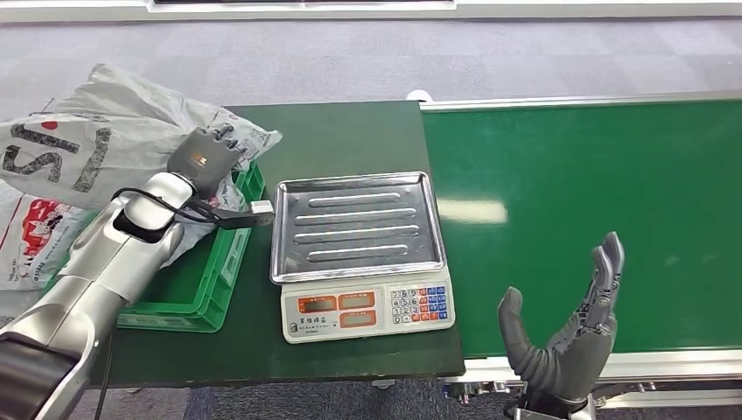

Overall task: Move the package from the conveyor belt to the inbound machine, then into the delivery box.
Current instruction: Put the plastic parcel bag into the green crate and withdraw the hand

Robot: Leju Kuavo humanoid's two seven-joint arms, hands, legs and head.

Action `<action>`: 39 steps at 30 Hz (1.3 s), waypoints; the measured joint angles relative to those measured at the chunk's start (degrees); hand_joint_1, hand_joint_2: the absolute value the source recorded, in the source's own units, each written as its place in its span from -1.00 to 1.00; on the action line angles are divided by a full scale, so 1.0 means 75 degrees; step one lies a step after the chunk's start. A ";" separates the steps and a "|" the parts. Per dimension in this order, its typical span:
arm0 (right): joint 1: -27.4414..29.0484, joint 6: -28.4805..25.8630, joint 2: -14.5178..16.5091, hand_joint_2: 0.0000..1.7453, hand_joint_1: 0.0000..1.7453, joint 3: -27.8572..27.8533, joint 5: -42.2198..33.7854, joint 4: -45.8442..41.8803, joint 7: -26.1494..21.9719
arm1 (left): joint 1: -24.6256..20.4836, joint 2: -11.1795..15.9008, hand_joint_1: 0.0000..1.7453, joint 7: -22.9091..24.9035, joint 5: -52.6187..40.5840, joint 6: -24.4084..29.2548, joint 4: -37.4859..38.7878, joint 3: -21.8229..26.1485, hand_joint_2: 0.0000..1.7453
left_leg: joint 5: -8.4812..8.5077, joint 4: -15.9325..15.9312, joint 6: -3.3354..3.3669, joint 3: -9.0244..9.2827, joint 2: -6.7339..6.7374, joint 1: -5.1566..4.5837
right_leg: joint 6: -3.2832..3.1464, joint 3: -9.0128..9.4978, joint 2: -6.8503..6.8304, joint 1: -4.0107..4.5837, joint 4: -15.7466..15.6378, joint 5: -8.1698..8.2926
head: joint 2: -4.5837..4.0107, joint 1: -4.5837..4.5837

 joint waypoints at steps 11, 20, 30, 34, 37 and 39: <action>0.0195 0.0157 0.0103 1.00 -1.00 -0.0155 0.0187 -0.0259 0.0001 | 0.0438 0.0351 -1.00 -0.0431 0.0357 -0.0322 0.0972 0.0709 -1.00 | -0.0001 0.0001 -0.0003 -0.0004 -0.0003 -0.0001 | 0.0000 -0.0009 -0.0003 0.0003 -0.0001 0.0000 | 0.0000 -0.0001; 0.0374 -0.0008 0.0127 1.00 -1.00 -0.0216 0.0259 -0.0347 0.0001 | 0.0860 0.0281 -1.00 -0.0606 0.1497 -0.0052 0.0381 0.1574 -1.00 | -0.0002 0.0001 -0.0003 -0.0004 -0.0002 -0.0001 | 0.0000 -0.0011 -0.0001 0.0002 -0.0002 0.0000 | 0.0000 -0.0001; 0.0626 -0.0036 0.0370 1.00 -1.00 -0.0301 0.0555 -0.0531 0.0036 | 0.2488 -0.0185 -1.00 -0.0929 0.5418 0.0004 -0.2698 0.2717 -1.00 | -0.0013 0.0001 0.0000 -0.0001 0.0009 -0.0006 | -0.0001 -0.0011 0.0009 -0.0002 -0.0003 -0.0004 | 0.0000 -0.0001; 0.0770 -0.0105 0.0481 1.00 -1.00 -0.0375 0.0642 -0.0549 0.0030 | 0.3613 -0.0488 -1.00 -0.1471 0.6819 0.0988 -0.4295 0.3012 -1.00 | -0.0026 0.0001 0.0005 -0.0001 0.0016 -0.0008 | 0.0001 -0.0012 0.0015 -0.0002 -0.0005 -0.0014 | 0.0000 -0.0001; 0.0776 -0.0246 0.0525 1.00 -1.00 -0.0406 0.0511 -0.0549 0.0009 | 0.4415 -0.0794 -1.00 -0.2760 0.7631 0.2223 -0.5398 0.3139 -1.00 | -0.0034 0.0001 0.0009 0.0002 0.0015 -0.0010 | 0.0004 -0.0007 0.0015 -0.0005 -0.0006 -0.0020 | 0.0000 -0.0002; 0.0761 -0.0363 0.0543 1.00 -1.00 -0.0428 0.0260 -0.0549 0.0010 | 0.5020 -0.1071 -1.00 -0.3687 0.8332 0.2876 -0.6186 0.3104 -1.00 | -0.0042 0.0002 0.0010 0.0007 0.0016 -0.0013 | 0.0009 -0.0004 0.0015 -0.0008 -0.0008 -0.0028 | 0.0000 -0.0002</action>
